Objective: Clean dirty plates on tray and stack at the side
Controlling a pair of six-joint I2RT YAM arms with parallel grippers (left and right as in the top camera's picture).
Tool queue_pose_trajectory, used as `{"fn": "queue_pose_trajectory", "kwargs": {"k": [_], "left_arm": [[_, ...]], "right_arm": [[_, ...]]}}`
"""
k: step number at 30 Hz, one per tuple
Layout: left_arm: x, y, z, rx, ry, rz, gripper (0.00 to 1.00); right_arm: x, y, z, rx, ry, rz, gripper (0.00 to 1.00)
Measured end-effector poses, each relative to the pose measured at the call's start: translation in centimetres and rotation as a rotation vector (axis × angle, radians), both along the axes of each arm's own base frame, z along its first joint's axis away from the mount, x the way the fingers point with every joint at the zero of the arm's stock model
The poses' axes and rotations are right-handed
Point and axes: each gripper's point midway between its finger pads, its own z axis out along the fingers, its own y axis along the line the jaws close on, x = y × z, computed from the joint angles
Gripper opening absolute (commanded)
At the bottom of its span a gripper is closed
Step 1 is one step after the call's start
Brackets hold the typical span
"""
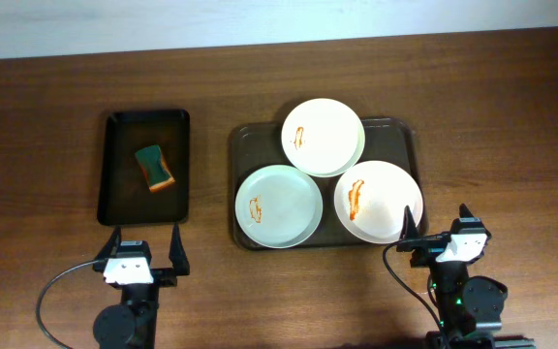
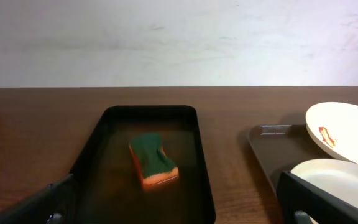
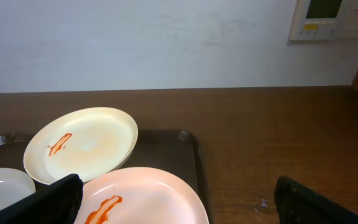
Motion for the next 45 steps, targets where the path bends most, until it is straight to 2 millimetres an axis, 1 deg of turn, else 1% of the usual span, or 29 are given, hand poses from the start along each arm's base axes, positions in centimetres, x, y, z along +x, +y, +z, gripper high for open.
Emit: {"fn": "queue_pose_trajectory", "kwargs": {"k": [19,20,21,23,24,25,27,28,30,31,33,35,36,37,38,39,40,42,43,45], "left_arm": [[0.0,-0.1,0.0,-0.001,0.000,-0.004,1.00],[0.0,-0.4,0.1,-0.013,-0.004,-0.024,1.00],[0.0,-1.2,0.3,-0.042,-0.009,-0.068,1.00],[-0.6,-4.5,0.6,-0.149,-0.003,-0.257,1.00],[-1.4,-6.7,0.8,-0.214,0.011,-0.391,1.00],[-2.2,-8.2,1.0,-0.249,0.024,-0.483,1.00],[-3.1,-9.7,1.6,-0.288,0.020,-0.588,0.99],[-3.5,-10.3,2.7,-0.289,-0.018,-0.634,1.00],[-4.9,-11.2,6.9,-0.237,-0.194,-0.734,1.00],[-5.7,-11.5,8.4,-0.213,-0.261,-0.768,0.99],[-6.0,-11.6,9.5,-0.221,-0.268,-0.775,0.99],[-5.7,-11.2,10.3,-0.256,-0.192,-0.735,0.99],[-5.6,-11.0,11.0,-0.254,-0.141,-0.712,0.99],[-5.4,-10.8,12.3,-0.232,-0.092,-0.681,0.99],[-4.9,-10.3,13.1,-0.208,-0.042,-0.637,0.99],[-4.3,-9.7,13.2,-0.199,0.029,-0.587,0.99],[-3.6,-9.0,13.3,-0.187,0.138,-0.537,0.99],[-1.2,-7.9,13.9,-0.136,0.357,-0.461,0.99],[-0.1,-7.5,13.8,-0.118,0.466,-0.444,0.99],[1.9,-7.2,13.1,-0.114,0.662,-0.438,0.99]], "right_arm": [[0.0,0.0,0.0,0.000,0.000,0.000,0.98],[0.0,0.0,0.0,0.000,0.000,0.000,0.98],[0.0,0.0,0.0,-0.001,0.000,0.000,0.98],[0.0,0.0,0.0,0.000,0.000,0.000,0.98],[0.0,0.0,0.0,0.000,0.000,0.000,0.98],[0.0,0.0,0.0,-0.001,0.000,0.000,0.98],[0.0,0.0,0.0,0.000,0.000,0.000,0.98],[0.0,0.0,0.0,0.000,0.000,0.000,0.98],[0.0,0.0,0.0,0.000,0.000,0.000,0.98],[0.0,0.0,0.0,0.000,0.000,0.000,0.98],[0.0,0.0,0.0,0.000,0.000,0.000,0.98],[0.0,0.0,0.0,0.000,0.000,0.000,0.98],[0.0,0.0,0.0,0.000,0.000,0.000,0.98],[0.0,0.0,0.0,0.000,0.000,0.000,0.98],[0.0,0.0,0.0,0.000,0.002,0.000,0.98],[0.0,0.0,0.0,0.000,0.000,0.000,0.98],[0.0,0.0,0.0,0.000,0.000,0.000,0.98],[0.0,0.0,0.0,0.000,0.000,0.001,0.98],[0.0,0.0,0.0,0.000,-0.001,0.001,0.98],[0.0,0.0,0.0,0.000,0.000,0.001,0.99]]}}
